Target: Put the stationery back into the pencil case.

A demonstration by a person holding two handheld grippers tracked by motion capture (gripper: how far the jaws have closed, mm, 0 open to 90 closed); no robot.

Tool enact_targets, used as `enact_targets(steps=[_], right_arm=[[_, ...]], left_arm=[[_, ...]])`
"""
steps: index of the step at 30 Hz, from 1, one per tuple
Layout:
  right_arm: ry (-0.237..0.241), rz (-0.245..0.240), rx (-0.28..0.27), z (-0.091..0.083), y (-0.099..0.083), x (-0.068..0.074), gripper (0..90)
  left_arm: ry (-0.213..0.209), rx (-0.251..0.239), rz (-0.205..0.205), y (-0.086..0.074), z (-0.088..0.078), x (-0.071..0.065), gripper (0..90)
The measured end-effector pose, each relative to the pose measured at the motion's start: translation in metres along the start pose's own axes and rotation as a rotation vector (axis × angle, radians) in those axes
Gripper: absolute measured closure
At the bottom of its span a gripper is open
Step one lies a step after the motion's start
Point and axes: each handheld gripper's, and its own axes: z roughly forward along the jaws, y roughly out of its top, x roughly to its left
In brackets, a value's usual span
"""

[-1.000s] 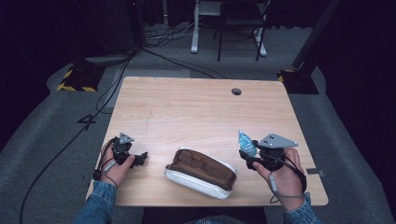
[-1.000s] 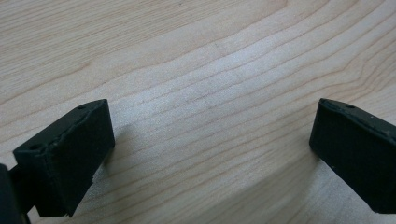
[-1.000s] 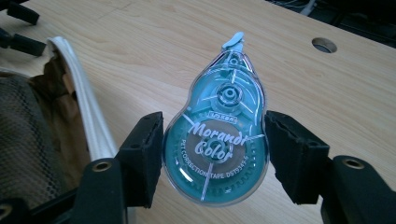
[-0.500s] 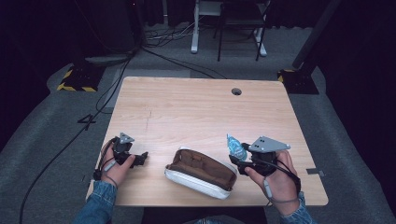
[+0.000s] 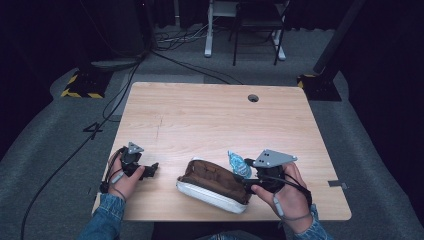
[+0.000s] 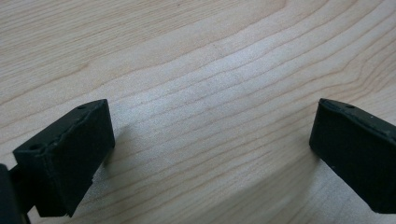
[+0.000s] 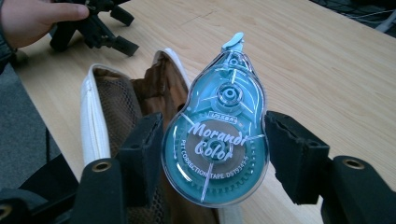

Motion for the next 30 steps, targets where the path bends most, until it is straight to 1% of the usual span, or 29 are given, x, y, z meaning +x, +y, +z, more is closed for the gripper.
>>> enact_targets(steps=[1,5,8,19,24,30], right_arm=[[0.000,0.000,0.000,0.000,0.000,0.000,39.9],[0.036,-0.010,0.007,0.005,0.002,0.007,39.9],[0.049,-0.015,0.011,0.007,0.002,0.009,39.8],[0.127,-0.035,0.054,0.024,0.004,0.022,39.8],[0.155,-0.028,0.081,0.032,0.003,0.024,39.8],[0.175,-0.018,0.120,0.041,0.001,0.023,39.8]], left_arm=[[0.000,0.000,0.000,0.000,0.000,0.000,0.3],[0.000,0.000,0.000,0.000,0.000,0.000,0.2],[0.001,0.000,0.000,0.000,0.000,0.000,0.2],[-0.001,-0.002,-0.002,0.000,0.000,0.000,0.2],[-0.001,0.002,0.003,0.000,0.000,0.000,0.2],[-0.002,-0.001,-0.002,0.000,0.000,-0.001,0.2]])
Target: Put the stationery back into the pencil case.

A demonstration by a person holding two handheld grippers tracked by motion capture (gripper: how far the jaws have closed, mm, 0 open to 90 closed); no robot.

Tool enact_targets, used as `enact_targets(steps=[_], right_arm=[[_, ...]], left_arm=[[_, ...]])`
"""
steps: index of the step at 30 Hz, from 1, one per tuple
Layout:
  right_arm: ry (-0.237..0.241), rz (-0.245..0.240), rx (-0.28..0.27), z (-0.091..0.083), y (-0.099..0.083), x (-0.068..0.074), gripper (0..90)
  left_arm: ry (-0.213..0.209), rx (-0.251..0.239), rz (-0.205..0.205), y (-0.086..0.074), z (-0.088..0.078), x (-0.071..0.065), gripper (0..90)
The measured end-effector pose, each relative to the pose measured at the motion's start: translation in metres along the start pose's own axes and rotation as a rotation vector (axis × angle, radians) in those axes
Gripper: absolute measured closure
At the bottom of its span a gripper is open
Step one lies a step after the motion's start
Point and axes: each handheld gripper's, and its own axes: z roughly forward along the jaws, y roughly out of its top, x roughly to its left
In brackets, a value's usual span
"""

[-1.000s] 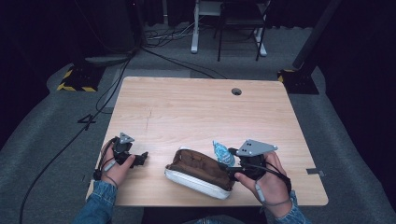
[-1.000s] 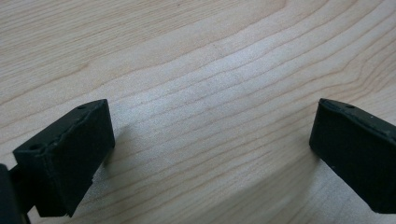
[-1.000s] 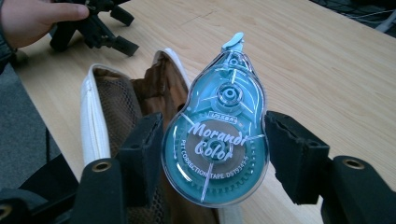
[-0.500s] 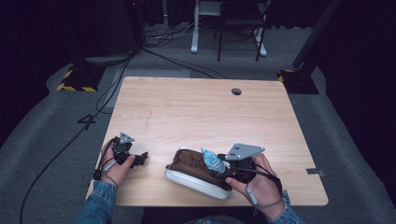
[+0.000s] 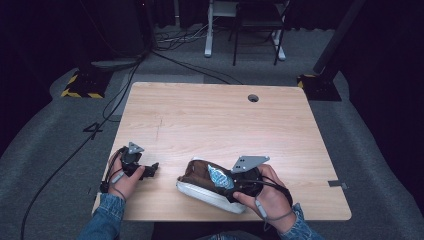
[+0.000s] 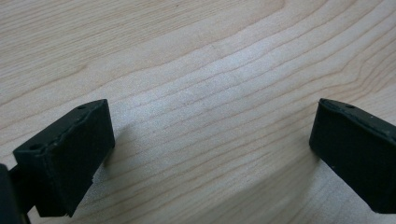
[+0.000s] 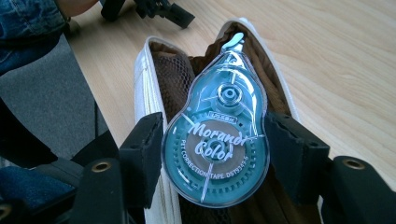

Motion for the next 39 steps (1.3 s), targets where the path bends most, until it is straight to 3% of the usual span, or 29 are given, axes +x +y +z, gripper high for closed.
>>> enact_targets(steps=[20,28,39], right_arm=[[0.056,0.092,0.066,0.019,-0.003,-0.010,39.6],[0.061,0.121,0.061,0.020,-0.004,-0.014,39.5],[0.031,0.047,0.056,0.023,-0.004,-0.014,36.0]], left_arm=[[0.000,0.000,0.000,0.000,0.000,0.000,0.2],[0.000,0.000,0.000,0.000,0.000,0.000,0.2],[0.000,0.000,0.001,0.000,0.000,0.000,0.2]])
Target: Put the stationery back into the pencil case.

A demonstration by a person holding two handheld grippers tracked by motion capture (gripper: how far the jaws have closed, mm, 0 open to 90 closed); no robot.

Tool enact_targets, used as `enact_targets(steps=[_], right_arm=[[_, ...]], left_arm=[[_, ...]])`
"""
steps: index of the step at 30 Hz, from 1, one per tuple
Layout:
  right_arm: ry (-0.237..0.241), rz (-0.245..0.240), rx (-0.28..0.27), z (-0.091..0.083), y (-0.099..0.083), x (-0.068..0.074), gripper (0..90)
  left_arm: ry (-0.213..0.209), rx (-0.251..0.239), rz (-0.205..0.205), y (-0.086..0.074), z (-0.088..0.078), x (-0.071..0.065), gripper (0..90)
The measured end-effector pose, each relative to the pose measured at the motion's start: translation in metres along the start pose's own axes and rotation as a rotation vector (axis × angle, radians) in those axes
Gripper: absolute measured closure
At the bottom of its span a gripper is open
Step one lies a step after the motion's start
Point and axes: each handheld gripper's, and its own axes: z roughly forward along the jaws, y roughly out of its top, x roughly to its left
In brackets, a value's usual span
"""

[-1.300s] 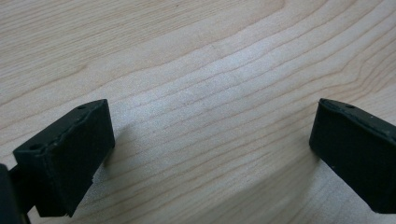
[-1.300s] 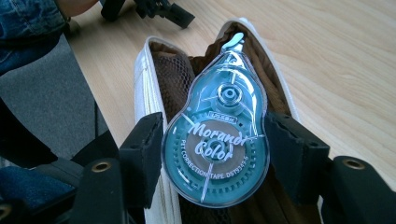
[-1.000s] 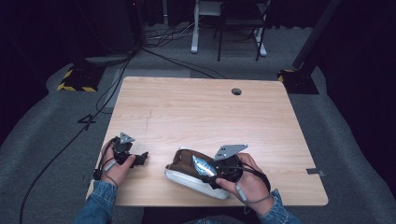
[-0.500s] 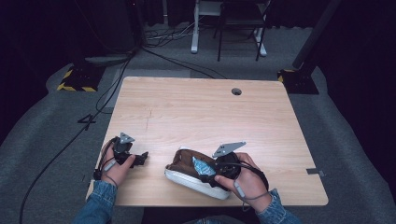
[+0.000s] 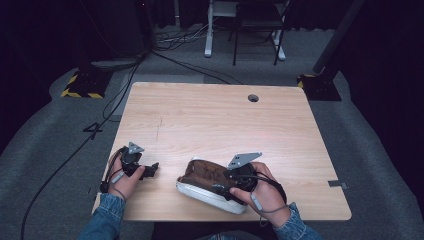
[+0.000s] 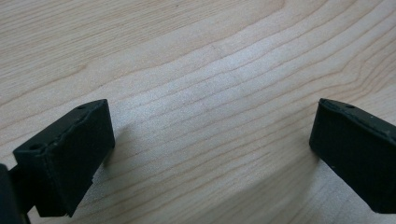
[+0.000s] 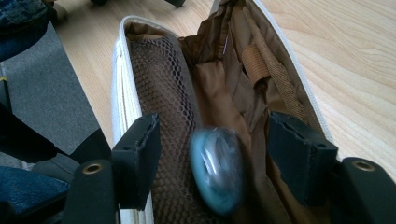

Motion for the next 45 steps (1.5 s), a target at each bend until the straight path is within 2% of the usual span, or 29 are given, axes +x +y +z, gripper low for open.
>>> enact_targets(steps=[5,11,14,19,26,29,31,40,45], right_arm=[[0.000,-0.014,0.001,0.000,0.000,0.000,35.4],[0.003,-0.032,-0.031,-0.006,0.002,0.004,35.1],[0.005,-0.040,-0.059,-0.011,0.004,0.005,35.5],[-0.021,-0.047,-0.128,-0.030,0.008,0.004,35.6],[-0.052,-0.040,-0.164,-0.043,0.008,-0.002,35.5],[-0.069,-0.044,-0.173,-0.047,0.008,-0.007,35.4],[-0.103,-0.044,-0.182,-0.052,0.006,-0.013,35.2],[-0.181,-0.014,-0.207,-0.066,0.001,-0.034,33.7],[-0.228,0.024,-0.218,-0.076,-0.006,-0.051,33.2]], left_arm=[[-0.001,0.002,0.004,0.000,0.000,0.000,0.2],[-0.001,0.002,0.004,0.000,0.000,0.000,0.2],[-0.001,0.002,0.004,0.000,0.000,0.000,0.2],[-0.001,0.002,0.004,0.000,0.000,0.000,0.2],[-0.001,0.002,0.004,0.000,0.000,0.000,0.2],[-0.001,0.002,0.004,0.000,0.000,0.000,0.3],[-0.001,0.002,0.004,0.000,0.000,0.000,0.2],[-0.001,0.002,0.004,0.000,0.000,0.000,0.2],[-0.002,0.002,0.003,0.000,0.000,0.000,0.2]])
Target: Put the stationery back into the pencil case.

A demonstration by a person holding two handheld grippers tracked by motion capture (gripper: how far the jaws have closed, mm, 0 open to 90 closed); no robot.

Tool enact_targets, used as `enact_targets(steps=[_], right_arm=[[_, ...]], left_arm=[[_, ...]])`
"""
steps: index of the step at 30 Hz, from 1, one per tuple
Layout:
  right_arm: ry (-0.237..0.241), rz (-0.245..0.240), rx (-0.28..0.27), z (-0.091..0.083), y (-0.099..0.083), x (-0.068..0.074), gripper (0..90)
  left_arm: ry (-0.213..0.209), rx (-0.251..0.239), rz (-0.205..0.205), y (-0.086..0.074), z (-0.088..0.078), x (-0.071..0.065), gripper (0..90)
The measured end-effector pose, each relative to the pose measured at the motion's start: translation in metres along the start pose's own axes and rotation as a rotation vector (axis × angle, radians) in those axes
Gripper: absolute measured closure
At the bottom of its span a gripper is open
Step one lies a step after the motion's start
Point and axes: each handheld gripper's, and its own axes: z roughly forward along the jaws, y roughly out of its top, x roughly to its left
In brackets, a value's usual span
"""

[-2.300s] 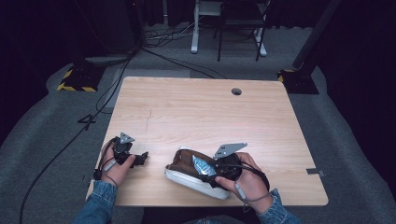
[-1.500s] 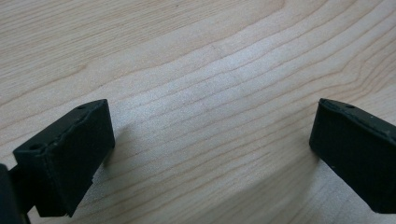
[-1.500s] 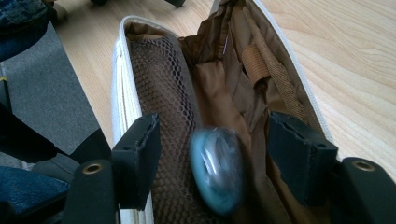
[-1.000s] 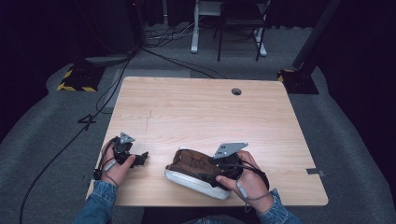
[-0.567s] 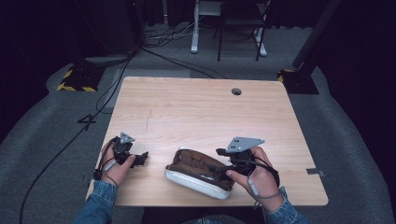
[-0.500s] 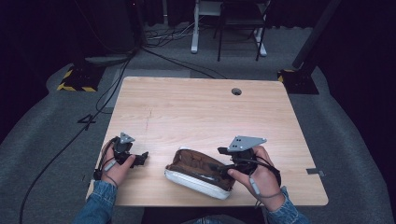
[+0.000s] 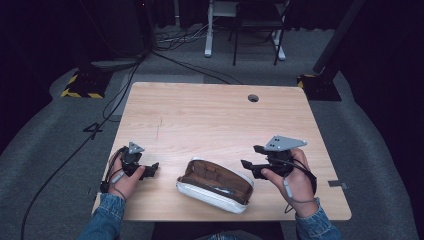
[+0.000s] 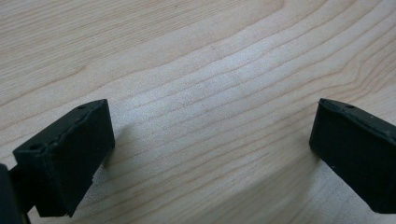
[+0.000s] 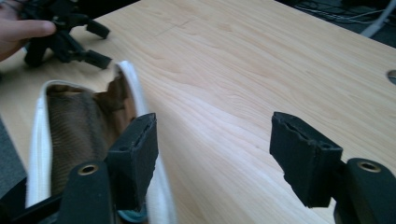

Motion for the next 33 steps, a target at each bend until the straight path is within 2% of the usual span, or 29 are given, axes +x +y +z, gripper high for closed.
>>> enact_targets(steps=[12,16,21,24,26,33], right_arm=[[-0.129,0.070,0.039,-0.001,-0.022,-0.046,28.5],[-0.183,0.084,0.086,0.005,-0.035,-0.065,26.6],[-0.222,0.123,0.114,0.012,-0.052,-0.085,25.2],[-0.238,0.146,0.131,0.016,-0.062,-0.094,25.3],[-0.256,0.156,0.122,0.018,-0.068,-0.099,25.6],[-0.281,0.190,0.170,0.032,-0.090,-0.112,25.7]], left_arm=[[-0.001,0.001,0.001,0.000,0.000,0.000,0.2],[-0.002,0.000,0.001,0.000,0.000,0.000,0.2],[-0.002,0.001,0.001,0.000,0.000,0.000,0.2],[-0.002,0.001,0.001,0.000,0.000,0.000,0.2],[-0.002,0.001,0.001,0.000,0.000,0.000,0.2],[-0.001,0.000,0.001,0.000,0.000,0.000,0.2]])
